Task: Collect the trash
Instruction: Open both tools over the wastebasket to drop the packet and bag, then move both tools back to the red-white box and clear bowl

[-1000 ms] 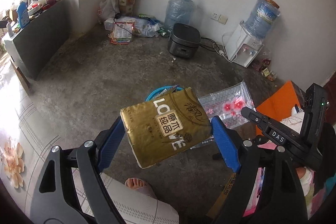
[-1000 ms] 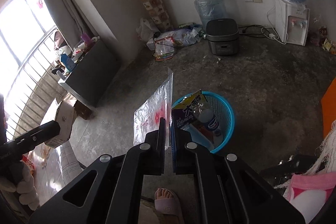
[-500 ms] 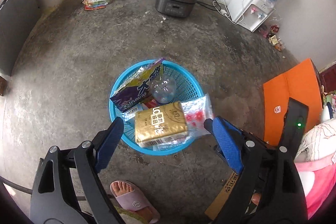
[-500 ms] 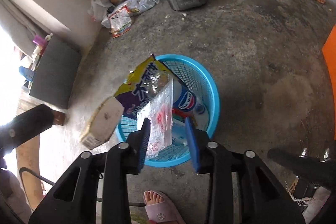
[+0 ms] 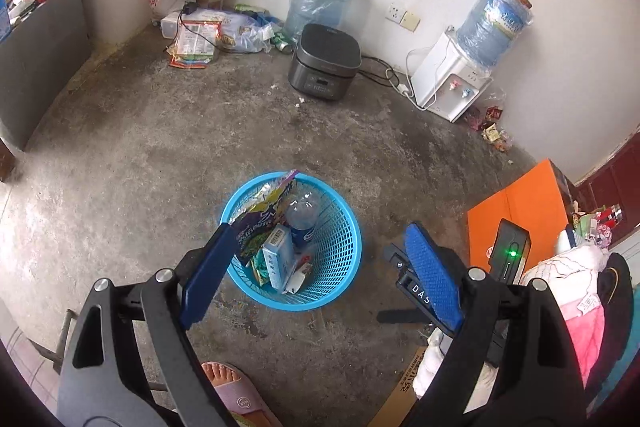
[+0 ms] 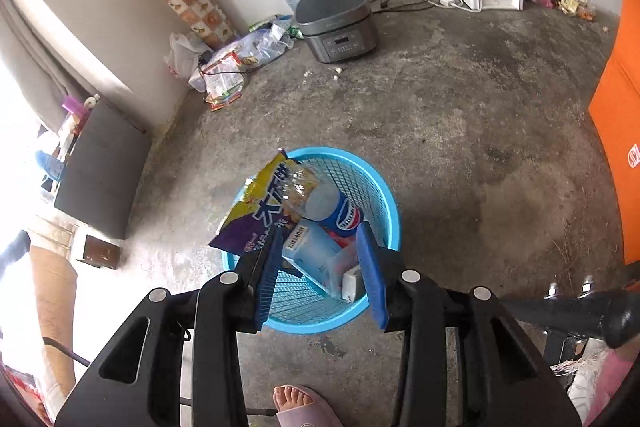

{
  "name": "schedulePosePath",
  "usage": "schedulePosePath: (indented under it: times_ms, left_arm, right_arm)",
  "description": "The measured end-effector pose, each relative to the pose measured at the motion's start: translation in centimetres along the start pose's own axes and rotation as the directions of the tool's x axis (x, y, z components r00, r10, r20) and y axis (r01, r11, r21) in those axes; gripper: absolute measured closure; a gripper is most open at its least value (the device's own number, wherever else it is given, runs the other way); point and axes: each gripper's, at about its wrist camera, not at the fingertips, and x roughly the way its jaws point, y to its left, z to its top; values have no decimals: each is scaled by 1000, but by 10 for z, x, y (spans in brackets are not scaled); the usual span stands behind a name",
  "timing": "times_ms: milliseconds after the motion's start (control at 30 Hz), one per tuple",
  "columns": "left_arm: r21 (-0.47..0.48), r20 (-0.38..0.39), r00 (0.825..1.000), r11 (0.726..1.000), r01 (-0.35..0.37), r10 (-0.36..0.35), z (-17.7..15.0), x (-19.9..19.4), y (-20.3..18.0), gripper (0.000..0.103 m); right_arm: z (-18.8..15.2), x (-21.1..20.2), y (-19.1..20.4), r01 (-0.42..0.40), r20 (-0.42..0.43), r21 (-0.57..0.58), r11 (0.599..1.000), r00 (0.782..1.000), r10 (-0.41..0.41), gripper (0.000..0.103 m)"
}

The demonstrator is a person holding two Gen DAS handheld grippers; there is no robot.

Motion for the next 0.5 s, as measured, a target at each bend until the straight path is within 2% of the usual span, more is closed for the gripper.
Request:
schedulePosePath:
  times_ms: [100,200,300,367,500]
  left_arm:
    - [-12,104,994,1000,-15,17,-5,-55,5,18]
    - [-37,200,979,998,-41,47,-19,-111,13,14]
    - [-79,270,958,994,-79,97,-35,-160,25,13]
    - [-109,318,937,987,-118,147,-51,-190,33,13]
    - [-120,378,899,974,-191,222,-83,-242,45,13]
  right_arm:
    - [-1,-35,33,-39,69,-84,996,997,45,51]
    - [-5,-69,64,-74,127,-184,980,987,99,39]
    - [-14,-100,97,-89,178,-293,952,973,146,29]
    - [-20,-118,116,-109,193,-352,930,963,186,20]
    - [-40,-147,150,-143,201,-457,878,945,259,11]
